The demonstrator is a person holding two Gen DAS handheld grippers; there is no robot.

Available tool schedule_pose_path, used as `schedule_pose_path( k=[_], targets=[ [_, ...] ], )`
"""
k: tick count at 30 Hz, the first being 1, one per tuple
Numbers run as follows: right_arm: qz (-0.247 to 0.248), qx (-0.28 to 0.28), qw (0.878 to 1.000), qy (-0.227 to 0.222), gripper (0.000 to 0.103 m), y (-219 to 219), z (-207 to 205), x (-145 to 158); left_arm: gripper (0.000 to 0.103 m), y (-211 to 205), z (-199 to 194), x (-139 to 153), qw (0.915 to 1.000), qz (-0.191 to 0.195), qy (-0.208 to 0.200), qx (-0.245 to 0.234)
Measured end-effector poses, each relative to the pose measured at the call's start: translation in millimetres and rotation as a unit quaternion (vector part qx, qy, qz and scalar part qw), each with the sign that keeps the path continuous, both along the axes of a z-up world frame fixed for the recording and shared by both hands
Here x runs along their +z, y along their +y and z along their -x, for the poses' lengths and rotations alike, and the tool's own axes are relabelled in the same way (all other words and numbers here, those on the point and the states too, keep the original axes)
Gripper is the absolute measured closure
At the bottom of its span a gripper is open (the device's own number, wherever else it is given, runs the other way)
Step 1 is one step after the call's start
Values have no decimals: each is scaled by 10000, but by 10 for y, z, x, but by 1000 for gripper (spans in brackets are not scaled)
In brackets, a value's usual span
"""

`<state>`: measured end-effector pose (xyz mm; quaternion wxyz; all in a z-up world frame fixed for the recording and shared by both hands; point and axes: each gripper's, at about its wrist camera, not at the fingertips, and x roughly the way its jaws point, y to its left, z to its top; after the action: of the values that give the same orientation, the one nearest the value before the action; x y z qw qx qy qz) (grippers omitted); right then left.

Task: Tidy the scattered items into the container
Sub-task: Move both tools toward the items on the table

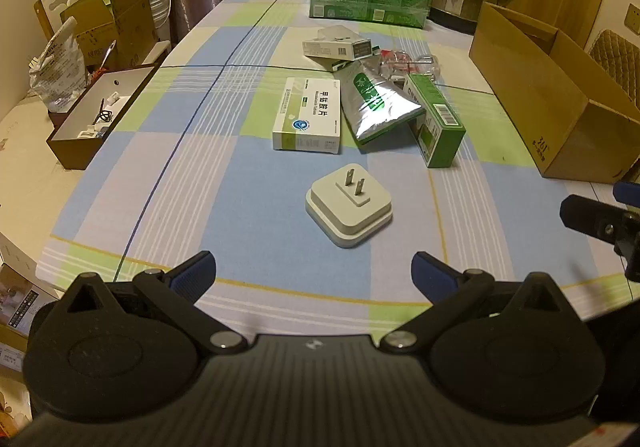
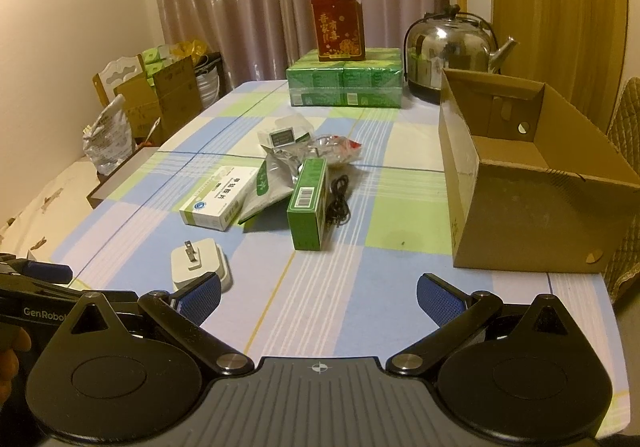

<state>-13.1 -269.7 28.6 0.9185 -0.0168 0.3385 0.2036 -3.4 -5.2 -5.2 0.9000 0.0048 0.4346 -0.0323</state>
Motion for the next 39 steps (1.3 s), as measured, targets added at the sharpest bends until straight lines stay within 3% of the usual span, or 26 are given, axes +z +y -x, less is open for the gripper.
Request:
schedule_pose_path(
  k=[27,39],
  targets=[
    [122,95,9999,58,2,34,-48,-44,1,19,-54,-18,9998,131,44,-159],
    [280,309,9991,-16,2,115,-167,-78,1,46,-202,-98,9974,-111,142,-693]
  ],
)
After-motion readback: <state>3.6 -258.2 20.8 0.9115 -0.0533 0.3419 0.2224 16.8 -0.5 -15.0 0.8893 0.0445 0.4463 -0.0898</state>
